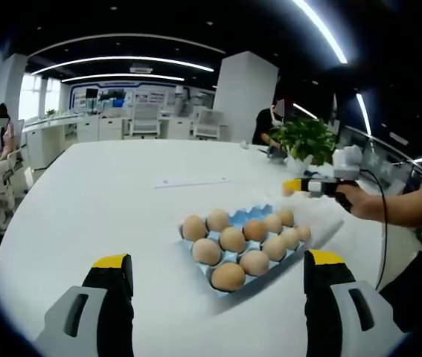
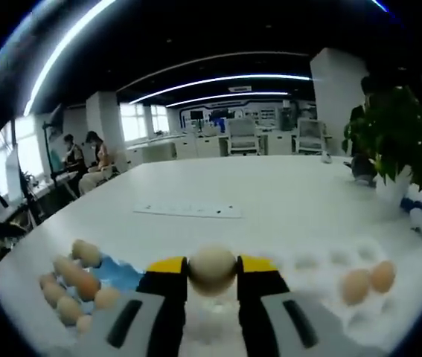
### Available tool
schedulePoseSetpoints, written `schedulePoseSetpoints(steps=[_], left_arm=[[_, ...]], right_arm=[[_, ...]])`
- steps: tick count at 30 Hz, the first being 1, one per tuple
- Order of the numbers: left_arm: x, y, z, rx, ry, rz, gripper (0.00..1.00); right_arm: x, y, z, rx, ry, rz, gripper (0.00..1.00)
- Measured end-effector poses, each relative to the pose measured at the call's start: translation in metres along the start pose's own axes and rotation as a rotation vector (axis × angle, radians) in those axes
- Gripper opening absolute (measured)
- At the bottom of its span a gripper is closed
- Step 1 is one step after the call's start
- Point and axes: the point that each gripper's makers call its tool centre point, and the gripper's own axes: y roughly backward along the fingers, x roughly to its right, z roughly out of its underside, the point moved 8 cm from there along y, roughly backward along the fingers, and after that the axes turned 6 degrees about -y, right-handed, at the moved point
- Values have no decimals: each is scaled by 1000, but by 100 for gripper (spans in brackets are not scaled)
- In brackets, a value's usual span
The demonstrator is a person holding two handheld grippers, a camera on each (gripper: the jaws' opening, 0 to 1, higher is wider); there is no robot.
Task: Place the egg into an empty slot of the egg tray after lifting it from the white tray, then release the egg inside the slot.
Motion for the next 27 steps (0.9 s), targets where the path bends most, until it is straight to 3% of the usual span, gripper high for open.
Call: schedulePoseSetpoints(steps=[16, 27], left_arm=[[-1, 2, 0, 1, 2, -4, 96], [-4, 1, 1, 4, 6, -6, 96]], right_arm=[[-83, -33, 7, -66, 53, -250, 25], [-108, -52, 25, -140, 92, -313, 26]])
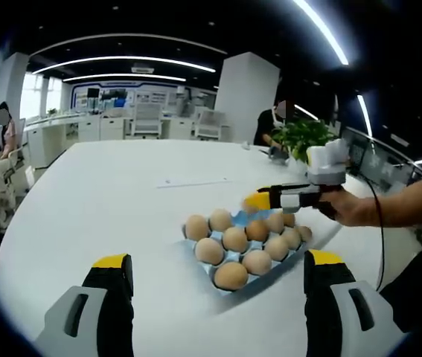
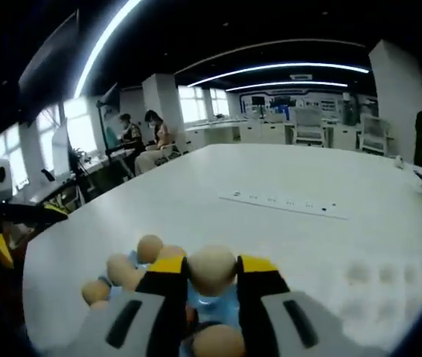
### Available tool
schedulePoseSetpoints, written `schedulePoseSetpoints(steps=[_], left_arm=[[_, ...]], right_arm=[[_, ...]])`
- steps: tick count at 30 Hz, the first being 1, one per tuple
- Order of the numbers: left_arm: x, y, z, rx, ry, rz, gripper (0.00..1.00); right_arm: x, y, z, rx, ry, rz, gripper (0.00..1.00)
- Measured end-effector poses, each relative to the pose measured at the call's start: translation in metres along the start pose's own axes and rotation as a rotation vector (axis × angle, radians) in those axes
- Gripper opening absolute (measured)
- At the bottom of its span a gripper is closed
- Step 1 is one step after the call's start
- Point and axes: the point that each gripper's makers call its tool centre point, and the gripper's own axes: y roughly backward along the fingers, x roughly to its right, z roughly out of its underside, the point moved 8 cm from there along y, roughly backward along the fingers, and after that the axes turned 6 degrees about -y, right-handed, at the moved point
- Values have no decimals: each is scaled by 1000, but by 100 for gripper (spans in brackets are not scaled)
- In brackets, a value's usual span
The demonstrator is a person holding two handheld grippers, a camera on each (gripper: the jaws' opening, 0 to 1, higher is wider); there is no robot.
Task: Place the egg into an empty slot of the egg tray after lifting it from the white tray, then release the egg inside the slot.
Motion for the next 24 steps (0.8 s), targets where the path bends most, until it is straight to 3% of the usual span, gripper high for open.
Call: schedulePoseSetpoints(steps=[10, 24], left_arm=[[-2, 0, 2, -3, 7, -5, 96], [-2, 1, 4, -7, 10, -10, 96]], right_arm=[[-2, -17, 14, -80, -16, -5, 26], [-1, -18, 14, -104, -11, -8, 26]])
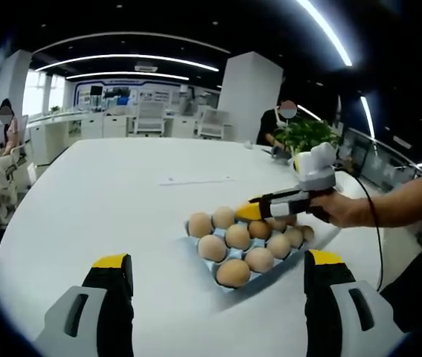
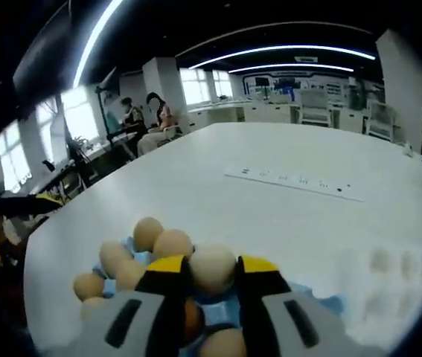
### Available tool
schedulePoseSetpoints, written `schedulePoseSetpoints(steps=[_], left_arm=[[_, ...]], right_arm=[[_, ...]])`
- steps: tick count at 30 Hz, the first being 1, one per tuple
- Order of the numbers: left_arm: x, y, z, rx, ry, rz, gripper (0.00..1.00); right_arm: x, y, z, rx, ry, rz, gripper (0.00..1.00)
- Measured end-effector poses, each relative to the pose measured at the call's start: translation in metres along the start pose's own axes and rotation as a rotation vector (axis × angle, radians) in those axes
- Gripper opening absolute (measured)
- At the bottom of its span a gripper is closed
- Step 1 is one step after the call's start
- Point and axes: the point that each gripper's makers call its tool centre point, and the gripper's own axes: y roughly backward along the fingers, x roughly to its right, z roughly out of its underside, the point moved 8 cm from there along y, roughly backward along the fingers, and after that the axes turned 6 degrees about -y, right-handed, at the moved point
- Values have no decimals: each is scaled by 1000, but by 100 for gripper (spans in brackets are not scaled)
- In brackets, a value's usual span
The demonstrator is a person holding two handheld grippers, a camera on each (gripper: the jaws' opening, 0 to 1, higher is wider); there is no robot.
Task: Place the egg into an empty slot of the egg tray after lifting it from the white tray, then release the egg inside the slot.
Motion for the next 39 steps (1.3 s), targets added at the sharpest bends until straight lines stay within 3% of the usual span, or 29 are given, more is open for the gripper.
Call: schedulePoseSetpoints(steps=[17, 25, 34, 36, 39], left_arm=[[3, 0, -2, 5, -4, 3, 96], [5, 0, -2, 6, -6, 8, 96], [9, -3, -4, 8, -14, 25, 96], [10, -3, -5, 9, -17, 25, 96], [10, -2, -5, 10, -14, 21, 96]], right_arm=[[3, 3, 1, 3, -15, 4, 26], [9, 34, 1, 76, -100, 13, 25], [45, 74, 7, 135, -158, 112, 25], [56, 88, 9, 155, -171, 150, 25], [80, 106, 10, 194, -144, 263, 25]])
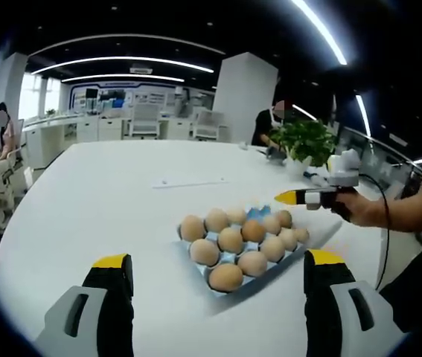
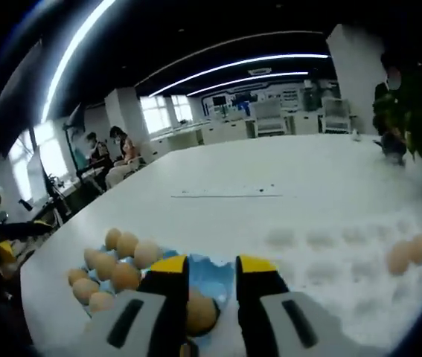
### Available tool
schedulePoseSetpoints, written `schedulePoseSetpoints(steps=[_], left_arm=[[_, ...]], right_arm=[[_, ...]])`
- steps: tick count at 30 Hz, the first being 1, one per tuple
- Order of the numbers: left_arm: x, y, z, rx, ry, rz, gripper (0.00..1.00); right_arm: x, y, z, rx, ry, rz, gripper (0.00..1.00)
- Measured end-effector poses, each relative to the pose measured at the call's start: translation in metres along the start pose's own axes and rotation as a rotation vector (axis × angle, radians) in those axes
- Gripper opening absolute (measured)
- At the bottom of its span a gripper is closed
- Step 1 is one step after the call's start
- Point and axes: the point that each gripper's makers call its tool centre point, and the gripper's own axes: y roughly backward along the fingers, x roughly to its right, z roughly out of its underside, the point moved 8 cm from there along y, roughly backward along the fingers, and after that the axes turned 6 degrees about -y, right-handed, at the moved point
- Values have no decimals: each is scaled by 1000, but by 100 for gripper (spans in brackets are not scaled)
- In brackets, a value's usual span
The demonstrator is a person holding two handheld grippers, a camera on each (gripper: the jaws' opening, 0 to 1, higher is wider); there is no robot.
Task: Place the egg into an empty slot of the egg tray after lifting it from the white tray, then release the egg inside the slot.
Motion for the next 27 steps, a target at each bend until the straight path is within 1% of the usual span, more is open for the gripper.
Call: schedulePoseSetpoints(steps=[1, 2, 3, 4, 5, 10, 15, 17, 20, 24, 27], left_arm=[[1, 0, 0, -1, -4, 1, 96], [1, 0, 0, -2, -5, 2, 96], [2, 0, 0, -4, -5, 5, 96], [2, 0, 0, -5, -5, 5, 96], [2, -1, 0, -5, -5, 4, 96], [1, -2, -1, -3, -6, 6, 96], [1, -3, -1, -8, -8, 9, 96], [1, -4, -1, -10, -11, 10, 96], [0, -3, -2, -9, -10, 8, 96], [-1, -3, -2, -13, -11, 7, 96], [-1, -4, -2, -13, -9, 3, 96]], right_arm=[[9, 4, -1, 4, -25, 25, 25], [12, 5, -1, 5, -31, 33, 25], [22, 8, -2, 7, -47, 43, 25], [25, 9, -2, 5, -42, 48, 25], [30, 12, -3, 4, -26, 70, 25], [43, 16, -2, -3, -31, 99, 25], [47, 16, 1, -14, -26, 111, 25], [51, 17, 2, -17, -24, 132, 25], [67, 22, 2, -9, -18, 197, 25], [85, 29, -1, 6, -23, 266, 25], [103, 38, -4, 21, -16, 339, 27]])
